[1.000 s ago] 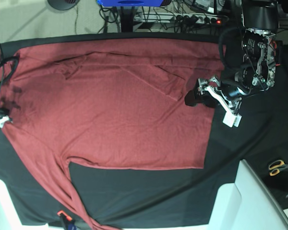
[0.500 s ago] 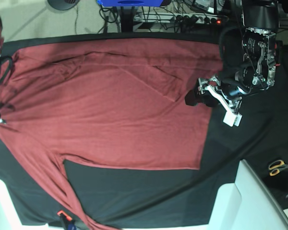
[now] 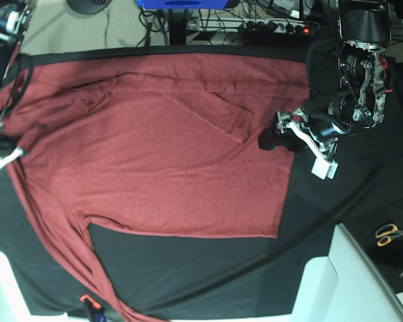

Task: Fold the T-shirt properly

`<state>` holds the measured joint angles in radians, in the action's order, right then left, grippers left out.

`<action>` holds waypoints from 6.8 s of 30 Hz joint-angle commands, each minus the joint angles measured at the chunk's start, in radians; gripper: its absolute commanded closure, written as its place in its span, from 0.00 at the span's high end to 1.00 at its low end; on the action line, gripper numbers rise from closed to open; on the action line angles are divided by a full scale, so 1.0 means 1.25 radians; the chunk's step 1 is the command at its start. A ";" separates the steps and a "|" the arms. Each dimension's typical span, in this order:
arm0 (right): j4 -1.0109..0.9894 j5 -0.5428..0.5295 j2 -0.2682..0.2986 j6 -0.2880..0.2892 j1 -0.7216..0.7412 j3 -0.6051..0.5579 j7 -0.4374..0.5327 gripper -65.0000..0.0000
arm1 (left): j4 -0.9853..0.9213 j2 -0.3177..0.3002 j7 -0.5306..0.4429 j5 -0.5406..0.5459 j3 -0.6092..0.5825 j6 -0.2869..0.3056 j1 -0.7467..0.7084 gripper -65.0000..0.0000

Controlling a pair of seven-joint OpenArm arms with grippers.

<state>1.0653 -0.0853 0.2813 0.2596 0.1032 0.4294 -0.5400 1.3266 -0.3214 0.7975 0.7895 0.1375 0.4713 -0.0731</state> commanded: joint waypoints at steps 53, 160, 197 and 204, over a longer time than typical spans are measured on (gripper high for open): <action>-0.282 0.004 0.055 0.018 0.204 -0.037 0.067 0.50 | 0.012 -0.005 -0.014 -0.060 0.008 0.004 -0.010 0.79; -0.287 -0.055 0.053 0.159 0.283 0.153 -0.013 0.00 | -0.184 -0.004 -0.014 -0.061 0.008 -0.039 0.174 0.79; -0.184 -0.070 0.050 0.170 0.249 0.144 -0.038 0.00 | -0.629 0.048 -0.145 -0.056 -0.146 -0.039 0.410 0.00; -0.184 -0.070 0.054 0.170 0.241 0.144 -0.038 0.00 | -0.473 0.020 -0.113 -0.056 -0.133 -0.056 0.298 0.00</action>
<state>0.8181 -0.1577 0.3290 0.4656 0.3809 0.6090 -0.6052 0.7345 -0.2855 0.6243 0.7444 -0.0280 0.4194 0.2901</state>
